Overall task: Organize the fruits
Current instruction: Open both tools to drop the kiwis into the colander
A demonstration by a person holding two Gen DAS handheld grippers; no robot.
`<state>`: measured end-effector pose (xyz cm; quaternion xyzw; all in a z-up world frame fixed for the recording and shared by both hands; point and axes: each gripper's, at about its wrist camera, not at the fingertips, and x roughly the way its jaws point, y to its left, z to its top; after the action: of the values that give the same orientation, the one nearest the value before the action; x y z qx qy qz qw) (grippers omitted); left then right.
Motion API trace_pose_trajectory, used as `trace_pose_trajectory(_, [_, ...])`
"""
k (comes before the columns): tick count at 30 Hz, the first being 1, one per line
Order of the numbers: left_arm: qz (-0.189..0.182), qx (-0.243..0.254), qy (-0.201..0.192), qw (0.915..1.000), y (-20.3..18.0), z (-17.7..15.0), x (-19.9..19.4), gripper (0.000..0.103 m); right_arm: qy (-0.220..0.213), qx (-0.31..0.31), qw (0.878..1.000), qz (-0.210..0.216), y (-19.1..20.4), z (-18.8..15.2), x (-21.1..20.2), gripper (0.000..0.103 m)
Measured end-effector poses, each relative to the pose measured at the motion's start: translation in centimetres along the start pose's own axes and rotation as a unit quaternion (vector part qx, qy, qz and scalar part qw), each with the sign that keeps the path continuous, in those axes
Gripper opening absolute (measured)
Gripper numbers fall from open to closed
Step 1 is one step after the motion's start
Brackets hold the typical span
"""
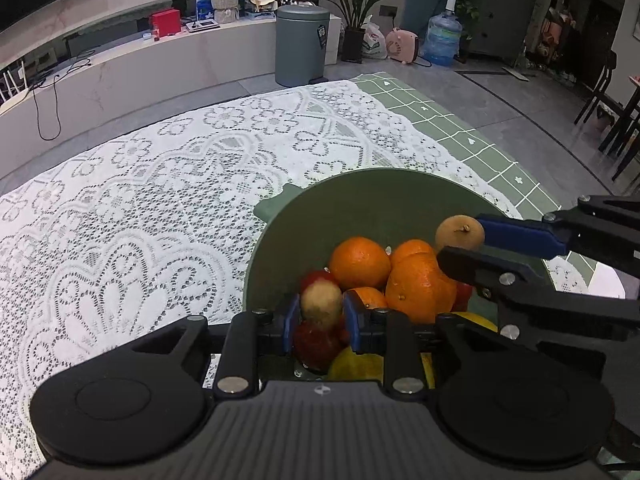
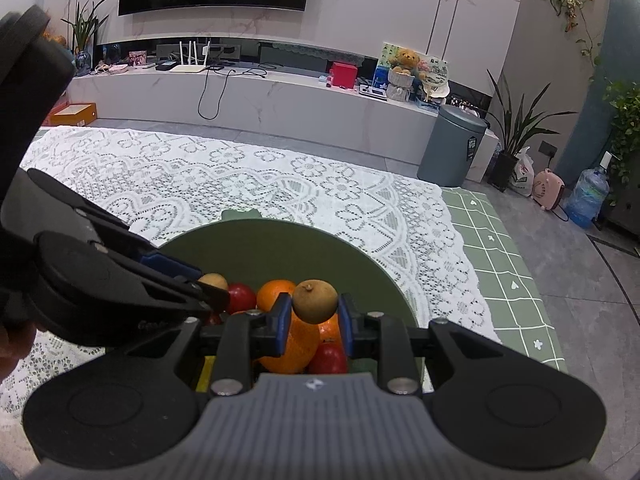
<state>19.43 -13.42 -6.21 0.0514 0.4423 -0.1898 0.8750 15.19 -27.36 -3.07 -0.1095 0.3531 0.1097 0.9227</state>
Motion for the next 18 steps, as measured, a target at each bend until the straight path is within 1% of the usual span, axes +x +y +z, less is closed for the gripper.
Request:
trace_pose_trajectory(3, [-0.002,-0.004,-0.006,1.0000,0.3,0.1,-0.5,0.038,0.001,-0.001,1.000,0.000,0.1,0.1,-0.1,0.021])
trace_pose_trajectory(5, [-0.006,-0.009,-0.012,0.9999,0.5,0.1,-1.0,0.044,0.001,-0.003,1.000,0.001,0.3,0.2,-0.2,0.022])
trace_pose_trajectory(7, [-0.005,-0.012,-0.022,0.9997,0.6,0.2,-1.6,0.051,0.001,-0.003,1.000,0.002,0.4,0.2,-0.4,0.022])
trace_pose_trajectory(9, [-0.006,-0.015,-0.029,0.9994,0.7,0.3,-2.4,0.052,0.006,0.002,1.000,0.008,0.3,0.3,-0.4,0.022])
trace_pose_trajectory(13, [-0.016,-0.021,-0.044,0.9987,1.0,0.2,-4.0,0.060,0.030,0.023,0.998,0.043,0.0,0.6,-0.2,0.022])
trace_pose_trajectory(18, [-0.011,-0.031,-0.061,0.9976,1.6,-0.5,-5.7,0.061,0.058,0.033,0.994,0.081,0.7,0.5,0.2,0.022])
